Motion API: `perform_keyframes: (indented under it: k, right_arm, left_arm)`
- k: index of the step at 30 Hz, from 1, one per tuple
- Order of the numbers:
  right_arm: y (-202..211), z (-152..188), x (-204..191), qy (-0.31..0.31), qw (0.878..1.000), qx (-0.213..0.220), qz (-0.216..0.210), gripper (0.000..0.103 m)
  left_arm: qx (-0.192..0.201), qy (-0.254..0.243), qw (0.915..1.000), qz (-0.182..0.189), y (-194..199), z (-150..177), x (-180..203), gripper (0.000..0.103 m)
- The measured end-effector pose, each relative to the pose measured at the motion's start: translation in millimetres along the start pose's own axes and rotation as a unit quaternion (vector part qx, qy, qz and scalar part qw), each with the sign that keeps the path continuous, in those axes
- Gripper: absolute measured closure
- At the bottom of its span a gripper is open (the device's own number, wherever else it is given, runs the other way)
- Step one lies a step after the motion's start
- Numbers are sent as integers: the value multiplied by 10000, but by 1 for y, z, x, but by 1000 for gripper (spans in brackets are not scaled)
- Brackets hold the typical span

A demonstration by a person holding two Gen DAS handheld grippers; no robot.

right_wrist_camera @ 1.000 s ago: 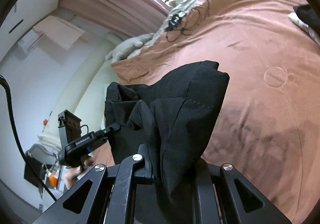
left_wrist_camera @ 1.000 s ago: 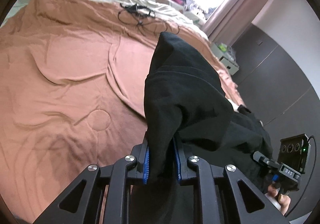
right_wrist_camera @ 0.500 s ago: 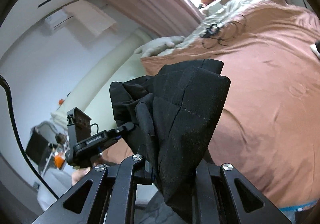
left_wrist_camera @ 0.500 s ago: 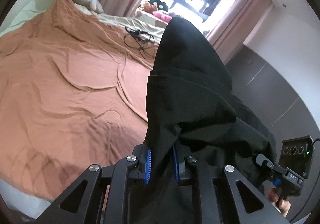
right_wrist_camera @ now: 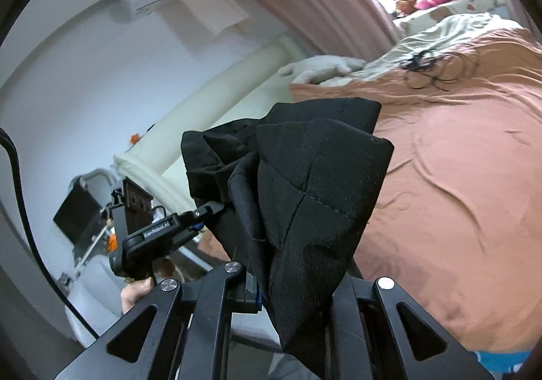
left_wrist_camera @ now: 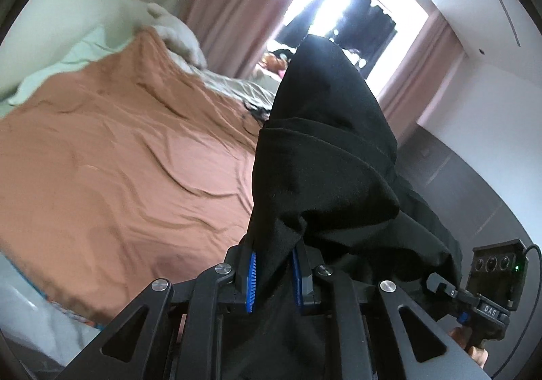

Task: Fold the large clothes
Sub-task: 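Lift the black bundle with both tools and carry it toward the headboard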

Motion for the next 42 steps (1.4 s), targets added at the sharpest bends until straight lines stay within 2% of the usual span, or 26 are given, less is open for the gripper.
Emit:
perform_keyframes:
  k: [8,14,18,22,25,28,36,42]
  right_arm:
    - [-82,7,-41,205,9986,-391,-307,90]
    - [-142,5,-59,298,9958,-625,-602,90]
    - [-186,6,-68,432,9927,-890,-687,90]
    - [-233,7,-75,511,9888,-1133,-831,90]
    - [-271,9,-84,607,9848,-1274,-1010,90]
    - [-306,14,-93,692,9809,-1389,-1172,90]
    - [-409,33,-122,821,9665,-1835,-1595,90]
    - [-466,45,-139,658,9559,-2072,-1977,90]
  left_arm:
    - [393,330,9980,-367,45,-28,-75,87]
    - [727,404,9941,-694,58,-54,-132,87]
    - [781,489,9917,-894,56,-72,-168,87]
    - [836,573,9900,-979,55,-89,-210,87]
    - [1026,522,9889,-940,57,-106,-241,87]
    - [1082,708,9870,-958,60,-121,-277,87]
    - [1283,919,9764,-1476,78,-152,-363,87]
    - [1372,1108,9656,-1913,97,-166,-417,87]
Point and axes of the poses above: each gripper's, at about its wrist camera, not at the fingertips, and y roughly against the way its jaws point, x to its right, z to its underside, the point moved 6 cm from there along -y, roughly the way its jaws point, and after that the axes turned 14 degrees about -z, right-handed, at the moved point
